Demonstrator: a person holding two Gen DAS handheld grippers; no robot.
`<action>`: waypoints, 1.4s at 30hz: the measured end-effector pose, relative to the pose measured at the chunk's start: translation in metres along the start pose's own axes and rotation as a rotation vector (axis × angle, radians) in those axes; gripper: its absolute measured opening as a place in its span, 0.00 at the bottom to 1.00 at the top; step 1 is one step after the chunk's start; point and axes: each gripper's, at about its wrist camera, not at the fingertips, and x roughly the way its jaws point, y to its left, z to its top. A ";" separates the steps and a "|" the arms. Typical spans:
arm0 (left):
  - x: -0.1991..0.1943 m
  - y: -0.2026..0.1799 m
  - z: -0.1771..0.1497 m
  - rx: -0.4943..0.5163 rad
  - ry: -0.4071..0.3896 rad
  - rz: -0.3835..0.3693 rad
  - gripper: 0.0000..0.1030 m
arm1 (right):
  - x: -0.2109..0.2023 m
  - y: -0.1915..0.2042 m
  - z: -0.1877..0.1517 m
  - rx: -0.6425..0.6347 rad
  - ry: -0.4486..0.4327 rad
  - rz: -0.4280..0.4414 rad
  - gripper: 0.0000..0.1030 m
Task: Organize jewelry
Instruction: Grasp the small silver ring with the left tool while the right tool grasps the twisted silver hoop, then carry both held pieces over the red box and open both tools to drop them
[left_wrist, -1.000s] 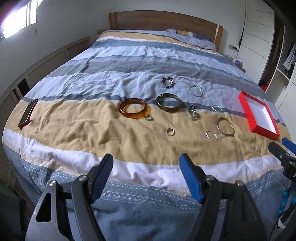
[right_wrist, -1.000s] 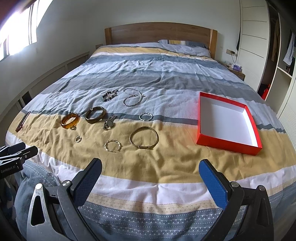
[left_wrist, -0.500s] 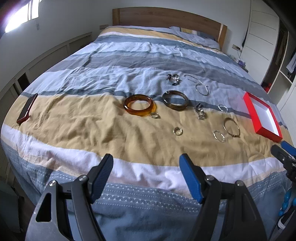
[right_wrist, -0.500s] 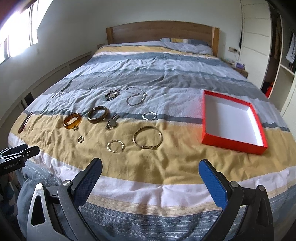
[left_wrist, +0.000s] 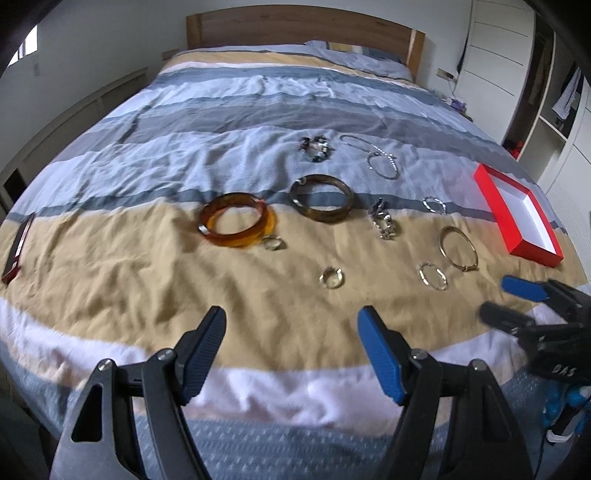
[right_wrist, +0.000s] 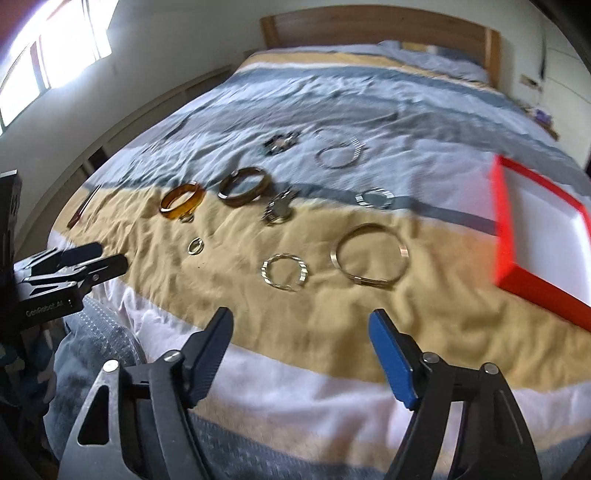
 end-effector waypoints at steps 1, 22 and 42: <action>0.007 -0.002 0.003 0.005 0.005 -0.009 0.70 | 0.006 0.001 0.002 -0.003 0.009 0.007 0.70; 0.082 -0.020 0.018 0.065 0.111 -0.087 0.17 | 0.075 0.006 0.025 0.052 0.098 0.039 0.37; 0.032 -0.149 0.069 0.193 0.025 -0.273 0.16 | -0.030 -0.090 0.027 0.137 -0.066 -0.079 0.37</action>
